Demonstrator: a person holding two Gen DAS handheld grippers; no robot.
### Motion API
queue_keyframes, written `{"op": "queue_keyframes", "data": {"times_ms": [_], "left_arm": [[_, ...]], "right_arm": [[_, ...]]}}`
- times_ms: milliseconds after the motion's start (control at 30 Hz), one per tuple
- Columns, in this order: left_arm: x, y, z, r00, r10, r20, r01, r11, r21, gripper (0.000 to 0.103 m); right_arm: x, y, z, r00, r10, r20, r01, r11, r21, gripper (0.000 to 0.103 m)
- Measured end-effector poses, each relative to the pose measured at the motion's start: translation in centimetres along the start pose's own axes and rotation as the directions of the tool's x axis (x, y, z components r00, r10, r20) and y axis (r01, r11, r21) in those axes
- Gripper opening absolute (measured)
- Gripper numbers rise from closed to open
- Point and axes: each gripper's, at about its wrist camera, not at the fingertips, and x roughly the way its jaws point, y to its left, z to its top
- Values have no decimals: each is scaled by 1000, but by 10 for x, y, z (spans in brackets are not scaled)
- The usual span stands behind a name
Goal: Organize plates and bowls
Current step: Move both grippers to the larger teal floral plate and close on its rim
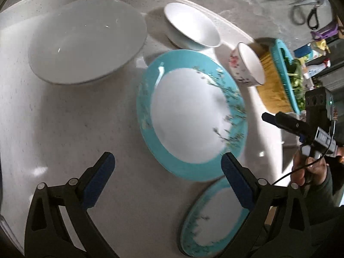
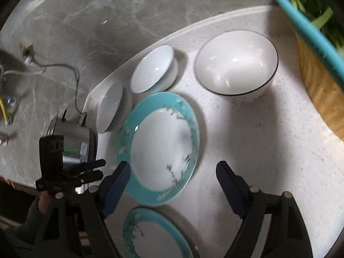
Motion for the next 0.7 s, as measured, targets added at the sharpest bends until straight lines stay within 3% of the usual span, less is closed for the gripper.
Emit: {"op": "queue_keyframes", "data": {"times_ms": [233,367,400,700], "left_arm": [[33,11,14,999,-6,-36,6,1000,-2,95],[47,13,23,998,-22,-52,22,1000,-9,70],[49,10,23,998,-22,-56,21,1000,-9,68],[58,11,25,998,-6,-67,3,999,-45,68]], "right_arm": [[25,-12,13,999,16,-30,-16,1000,9,72],[36,-18,13,998,10,-59,-9,1000,24,61],[39,-19,13,998,9,-66,-7,1000,24,61],[49,-24,12,995,24,-92,-21,999,40,58]]}}
